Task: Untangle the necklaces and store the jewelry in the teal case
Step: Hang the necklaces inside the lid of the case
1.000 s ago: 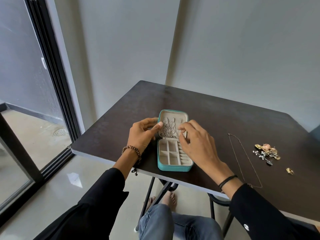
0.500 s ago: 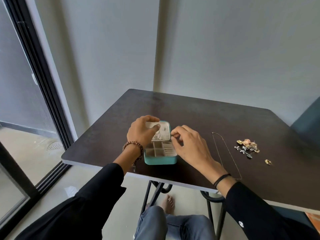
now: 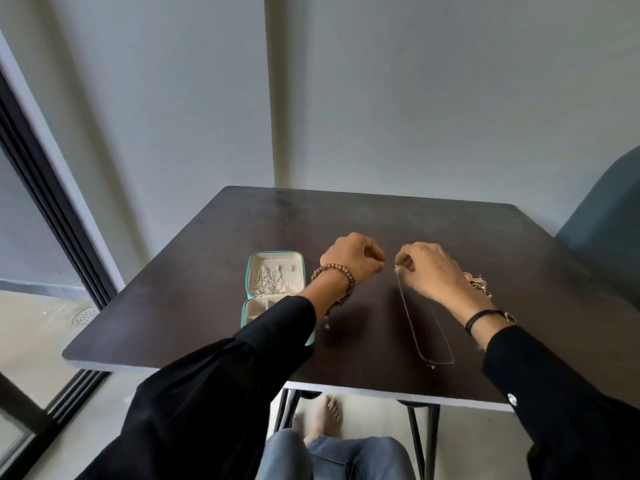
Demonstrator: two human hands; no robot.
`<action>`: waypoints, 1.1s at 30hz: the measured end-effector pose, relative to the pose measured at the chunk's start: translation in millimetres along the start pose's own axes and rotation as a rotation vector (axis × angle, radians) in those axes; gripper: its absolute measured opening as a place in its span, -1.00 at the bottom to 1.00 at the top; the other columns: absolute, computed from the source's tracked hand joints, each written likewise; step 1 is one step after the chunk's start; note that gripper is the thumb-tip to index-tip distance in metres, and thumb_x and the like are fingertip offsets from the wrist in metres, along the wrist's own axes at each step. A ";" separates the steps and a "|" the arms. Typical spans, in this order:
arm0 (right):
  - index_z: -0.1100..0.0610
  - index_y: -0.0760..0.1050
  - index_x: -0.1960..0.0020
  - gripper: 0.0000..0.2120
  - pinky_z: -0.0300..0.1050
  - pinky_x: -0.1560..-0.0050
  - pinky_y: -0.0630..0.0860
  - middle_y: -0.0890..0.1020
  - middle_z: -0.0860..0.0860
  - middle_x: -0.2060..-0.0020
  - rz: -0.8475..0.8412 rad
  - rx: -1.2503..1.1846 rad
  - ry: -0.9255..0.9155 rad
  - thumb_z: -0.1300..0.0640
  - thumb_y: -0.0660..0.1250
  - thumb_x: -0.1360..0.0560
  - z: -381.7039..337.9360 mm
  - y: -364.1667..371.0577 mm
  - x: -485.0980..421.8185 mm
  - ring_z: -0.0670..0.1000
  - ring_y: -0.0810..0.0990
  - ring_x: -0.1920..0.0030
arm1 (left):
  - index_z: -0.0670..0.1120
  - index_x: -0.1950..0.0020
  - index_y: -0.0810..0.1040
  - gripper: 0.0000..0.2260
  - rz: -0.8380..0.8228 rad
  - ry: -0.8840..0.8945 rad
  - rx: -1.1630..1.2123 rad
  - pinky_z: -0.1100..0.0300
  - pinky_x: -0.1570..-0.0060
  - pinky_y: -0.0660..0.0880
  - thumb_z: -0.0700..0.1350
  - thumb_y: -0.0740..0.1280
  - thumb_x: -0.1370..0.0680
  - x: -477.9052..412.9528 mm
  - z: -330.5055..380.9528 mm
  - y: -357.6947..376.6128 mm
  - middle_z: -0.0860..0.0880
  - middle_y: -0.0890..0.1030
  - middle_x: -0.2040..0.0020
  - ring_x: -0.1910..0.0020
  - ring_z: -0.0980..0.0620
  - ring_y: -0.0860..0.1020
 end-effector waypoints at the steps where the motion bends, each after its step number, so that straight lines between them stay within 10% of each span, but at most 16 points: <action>1: 0.04 0.63 -0.13 -0.85 0.05 -0.06 0.61 0.65 0.00 -0.09 -0.022 0.016 0.018 0.07 0.38 -0.58 7.7 0.7 -5.0 0.09 0.63 -0.13 | 0.09 0.02 0.68 -0.91 -0.010 -0.014 -0.028 0.10 -0.06 0.59 -0.07 0.45 -0.50 -5.9 3.5 7.0 0.09 0.70 0.02 0.00 0.09 0.64; 25: 0.25 0.47 -0.26 -0.70 0.08 -0.09 0.46 0.50 0.19 -0.22 -0.233 0.352 -0.064 0.07 0.21 -0.65 17.3 11.1 -11.3 0.22 0.38 -0.35 | -0.13 -0.17 0.48 -0.82 -0.026 -0.081 -0.465 0.06 0.06 0.39 -0.10 0.31 -0.61 -28.8 41.0 66.0 -0.11 0.60 -0.15 -0.13 -0.17 0.60; 33: 0.18 0.27 0.00 -0.91 -0.10 0.31 0.28 0.45 0.04 0.23 -0.068 -0.115 -0.050 0.21 0.16 -0.67 8.8 -14.0 11.5 0.11 0.46 0.06 | -0.26 -0.27 0.42 -0.70 -0.043 -0.162 -0.074 -0.08 -0.23 0.48 -0.13 0.26 -0.60 -6.1 39.9 53.5 -0.24 0.50 -0.26 -0.27 -0.23 0.46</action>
Point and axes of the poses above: each hand's wrist, its own x-axis away from the middle knuckle, its own y-axis out of the palm, z = x × y, the point moved 3 cm from there along -x, towards the middle knuckle
